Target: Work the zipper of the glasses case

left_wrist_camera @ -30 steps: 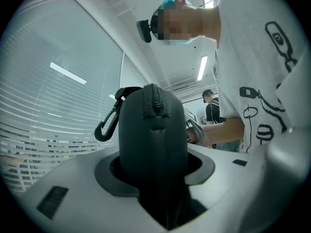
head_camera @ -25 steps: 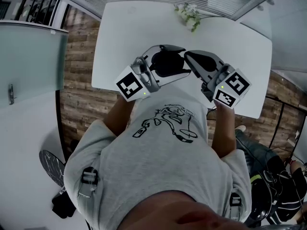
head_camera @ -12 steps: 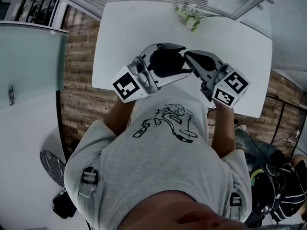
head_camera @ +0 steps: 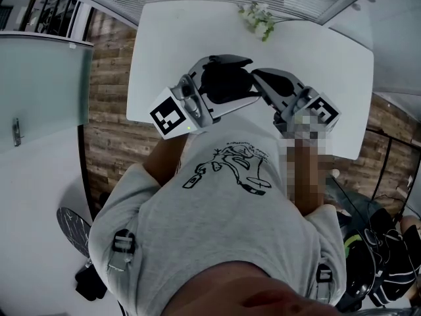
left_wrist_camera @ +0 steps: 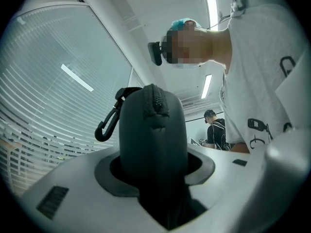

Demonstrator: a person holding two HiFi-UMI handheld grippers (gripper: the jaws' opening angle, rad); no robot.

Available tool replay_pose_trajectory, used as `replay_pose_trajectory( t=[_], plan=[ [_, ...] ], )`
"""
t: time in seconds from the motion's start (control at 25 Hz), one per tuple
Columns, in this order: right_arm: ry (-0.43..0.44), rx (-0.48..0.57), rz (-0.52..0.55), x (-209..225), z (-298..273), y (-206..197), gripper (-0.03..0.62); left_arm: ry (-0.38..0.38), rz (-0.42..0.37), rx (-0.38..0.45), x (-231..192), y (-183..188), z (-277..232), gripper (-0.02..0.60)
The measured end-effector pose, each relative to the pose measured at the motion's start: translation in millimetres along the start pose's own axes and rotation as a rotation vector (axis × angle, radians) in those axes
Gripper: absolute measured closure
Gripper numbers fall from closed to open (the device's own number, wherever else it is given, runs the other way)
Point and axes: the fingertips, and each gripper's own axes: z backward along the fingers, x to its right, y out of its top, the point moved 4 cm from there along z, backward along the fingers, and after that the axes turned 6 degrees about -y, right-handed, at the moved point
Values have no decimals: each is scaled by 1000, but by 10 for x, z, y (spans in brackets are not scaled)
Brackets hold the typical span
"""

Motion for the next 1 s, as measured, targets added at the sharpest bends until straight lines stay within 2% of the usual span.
replay_pose_trajectory(
  t=[0.24, 0.36, 0.44, 0.6, 0.68, 0.8, 0.88, 1.0],
  plan=[
    [-3, 5, -37, 55, -36, -77, 583, 20, 18, 40, -67, -8, 1, 351],
    [-27, -61, -14, -84, -114, -248, 591, 37, 26, 130, -33, 186, 94, 353],
    [-18, -104, -29, -179, -173, -414, 591, 42, 4, 187, -55, 354, 82, 353],
    [-24, -102, -41, -230, -202, -525, 591, 24, 3, 207, -138, 433, 4, 353],
    [-52, -85, 13, -220, -183, -478, 590, 40, 15, 195, -167, 395, 15, 351],
    [-151, -64, 164, -174, -114, -364, 582, 79, 53, 206, -236, 315, 37, 353],
    [-200, -63, 252, -168, -90, -299, 525, 99, 77, 207, -276, 271, 33, 353],
    [-211, -58, 311, -238, -112, -212, 464, 116, 109, 200, -308, 236, 62, 353]
  ],
)
